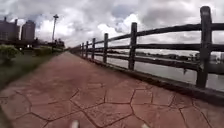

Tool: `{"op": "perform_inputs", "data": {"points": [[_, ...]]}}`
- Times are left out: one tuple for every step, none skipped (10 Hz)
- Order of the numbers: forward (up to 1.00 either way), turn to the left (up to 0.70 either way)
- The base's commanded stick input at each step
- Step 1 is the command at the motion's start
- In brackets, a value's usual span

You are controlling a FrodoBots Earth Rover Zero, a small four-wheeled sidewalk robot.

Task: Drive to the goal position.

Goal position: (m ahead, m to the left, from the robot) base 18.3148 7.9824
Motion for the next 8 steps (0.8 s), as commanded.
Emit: {"op": "perform_inputs", "data": {"points": [[0.7,0.35],[0.7,0.35],[0.7,0.35],[0.7,0.0],[0.7,0.0],[0.7,0.0],[0.7,0.0],[0.7,0.0]]}}
